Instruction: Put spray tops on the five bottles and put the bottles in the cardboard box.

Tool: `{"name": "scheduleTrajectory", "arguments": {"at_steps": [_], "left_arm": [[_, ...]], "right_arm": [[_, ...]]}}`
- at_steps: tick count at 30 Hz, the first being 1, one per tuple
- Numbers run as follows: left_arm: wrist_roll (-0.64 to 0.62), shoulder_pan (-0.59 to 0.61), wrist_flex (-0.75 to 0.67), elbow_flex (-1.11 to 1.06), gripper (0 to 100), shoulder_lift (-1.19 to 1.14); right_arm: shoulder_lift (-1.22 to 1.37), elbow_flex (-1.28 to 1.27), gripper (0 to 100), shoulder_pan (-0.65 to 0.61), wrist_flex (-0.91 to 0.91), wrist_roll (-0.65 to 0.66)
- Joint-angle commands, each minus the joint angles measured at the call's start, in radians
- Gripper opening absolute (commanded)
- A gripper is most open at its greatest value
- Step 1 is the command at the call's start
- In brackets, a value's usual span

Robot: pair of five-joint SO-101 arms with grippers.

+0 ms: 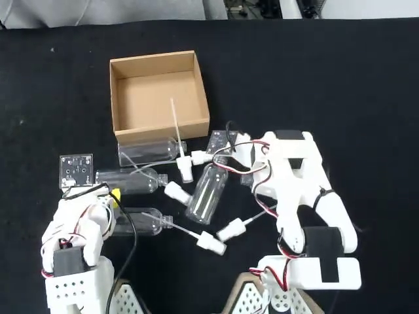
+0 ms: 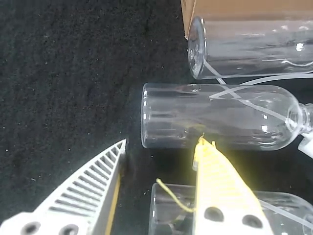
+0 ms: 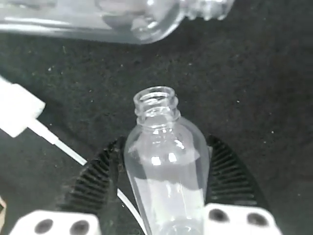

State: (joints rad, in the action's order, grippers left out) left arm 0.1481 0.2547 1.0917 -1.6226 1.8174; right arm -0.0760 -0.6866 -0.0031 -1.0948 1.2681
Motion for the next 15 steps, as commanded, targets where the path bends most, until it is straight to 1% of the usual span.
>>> {"name": "scheduleTrajectory", "arguments": {"at_steps": [1,4,9,15], "left_arm": [[-0.005,0.002,-0.023,0.01,21,0.008],[-0.005,0.002,-0.023,0.01,21,0.008],[-0.005,0.002,-0.023,0.01,21,0.008],[-0.005,0.002,-0.023,0.01,21,0.008]], "right_arm": [[-0.059,0.059,15.9,0.052,0.015,-0.041],[-0.059,0.076,15.9,0.052,0.009,-0.072],[-0.059,0.145,15.9,0.064,-0.008,-0.189],[-0.059,0.275,15.9,0.068,-0.153,-0.285]]}}
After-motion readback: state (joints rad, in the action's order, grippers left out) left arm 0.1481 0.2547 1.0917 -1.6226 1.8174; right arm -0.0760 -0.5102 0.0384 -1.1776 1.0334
